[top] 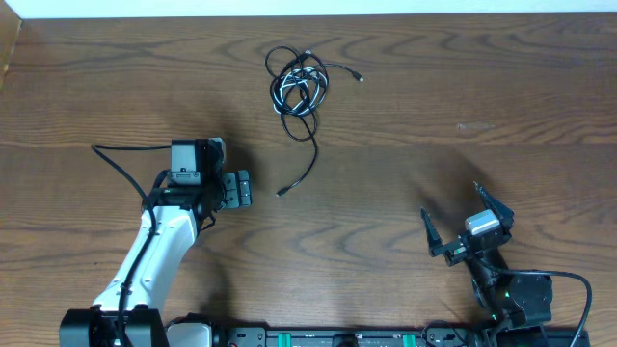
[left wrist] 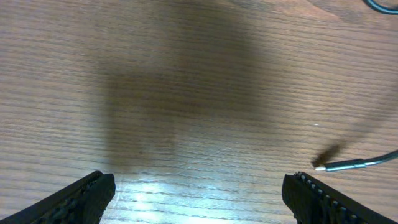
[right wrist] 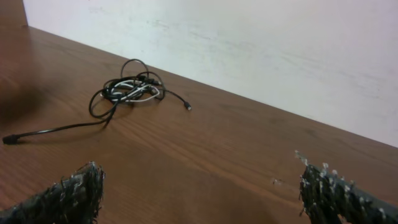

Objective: Untangle cables
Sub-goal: 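Raise the left gripper and move it forward toward the cable bundle, then lower the left gripper onto the cable bundle and close on it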

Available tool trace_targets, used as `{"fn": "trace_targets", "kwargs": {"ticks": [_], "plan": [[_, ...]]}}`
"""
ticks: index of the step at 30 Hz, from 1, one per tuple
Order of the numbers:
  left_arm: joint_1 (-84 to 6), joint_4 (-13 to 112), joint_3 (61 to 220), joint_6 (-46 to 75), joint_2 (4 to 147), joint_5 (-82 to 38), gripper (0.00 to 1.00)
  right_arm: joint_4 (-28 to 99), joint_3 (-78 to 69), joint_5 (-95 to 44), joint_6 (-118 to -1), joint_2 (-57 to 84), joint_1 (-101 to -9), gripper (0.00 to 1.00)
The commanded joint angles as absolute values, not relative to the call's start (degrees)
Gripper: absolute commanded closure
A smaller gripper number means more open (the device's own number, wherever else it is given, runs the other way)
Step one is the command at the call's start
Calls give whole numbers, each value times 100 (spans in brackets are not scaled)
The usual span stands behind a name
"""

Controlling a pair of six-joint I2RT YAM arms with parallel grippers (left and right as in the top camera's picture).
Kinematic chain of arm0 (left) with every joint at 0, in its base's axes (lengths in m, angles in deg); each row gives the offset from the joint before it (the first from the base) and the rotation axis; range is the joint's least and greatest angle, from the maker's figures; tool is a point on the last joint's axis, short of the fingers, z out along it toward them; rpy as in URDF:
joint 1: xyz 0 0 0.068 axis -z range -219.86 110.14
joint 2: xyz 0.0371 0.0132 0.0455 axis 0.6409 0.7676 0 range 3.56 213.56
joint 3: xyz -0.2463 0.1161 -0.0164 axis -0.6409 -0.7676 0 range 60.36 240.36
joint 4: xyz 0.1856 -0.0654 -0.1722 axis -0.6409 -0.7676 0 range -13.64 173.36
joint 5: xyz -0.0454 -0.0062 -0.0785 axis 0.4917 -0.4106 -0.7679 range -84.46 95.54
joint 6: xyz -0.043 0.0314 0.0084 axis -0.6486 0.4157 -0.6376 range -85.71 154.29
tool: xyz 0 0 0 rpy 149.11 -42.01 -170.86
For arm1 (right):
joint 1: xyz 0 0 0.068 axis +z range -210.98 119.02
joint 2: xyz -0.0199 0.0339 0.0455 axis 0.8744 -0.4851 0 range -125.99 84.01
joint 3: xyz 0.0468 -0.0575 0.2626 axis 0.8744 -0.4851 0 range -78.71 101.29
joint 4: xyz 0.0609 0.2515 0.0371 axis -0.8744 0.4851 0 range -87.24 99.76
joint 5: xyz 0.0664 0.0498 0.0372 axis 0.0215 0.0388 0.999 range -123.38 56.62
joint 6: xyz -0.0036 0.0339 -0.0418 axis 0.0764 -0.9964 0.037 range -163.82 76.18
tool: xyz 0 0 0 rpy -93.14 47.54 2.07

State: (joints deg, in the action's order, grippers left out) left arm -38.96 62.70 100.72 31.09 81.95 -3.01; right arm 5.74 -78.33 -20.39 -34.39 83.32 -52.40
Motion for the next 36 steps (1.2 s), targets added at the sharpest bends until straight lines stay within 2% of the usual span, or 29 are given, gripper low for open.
{"fn": "trace_targets", "kwargs": {"ticks": [1,15,27,36], "plan": [[-3900,6272,10228,3245,8224,-754,8,607,-7839,-2102,-3478,8369,-5279,1],[-3174,6313,10837,3352,8287,-988,8,607,-7839,-2102,-3478,8369,-5279,1],[-3058,5640,12706,2978,9916,-1010,8,607,-7839,-2102,-3478,8369,-5279,1],[-3023,5417,13550,2644,10665,-837,8,607,-7839,-2102,-3478,8354,-5279,1]]}}
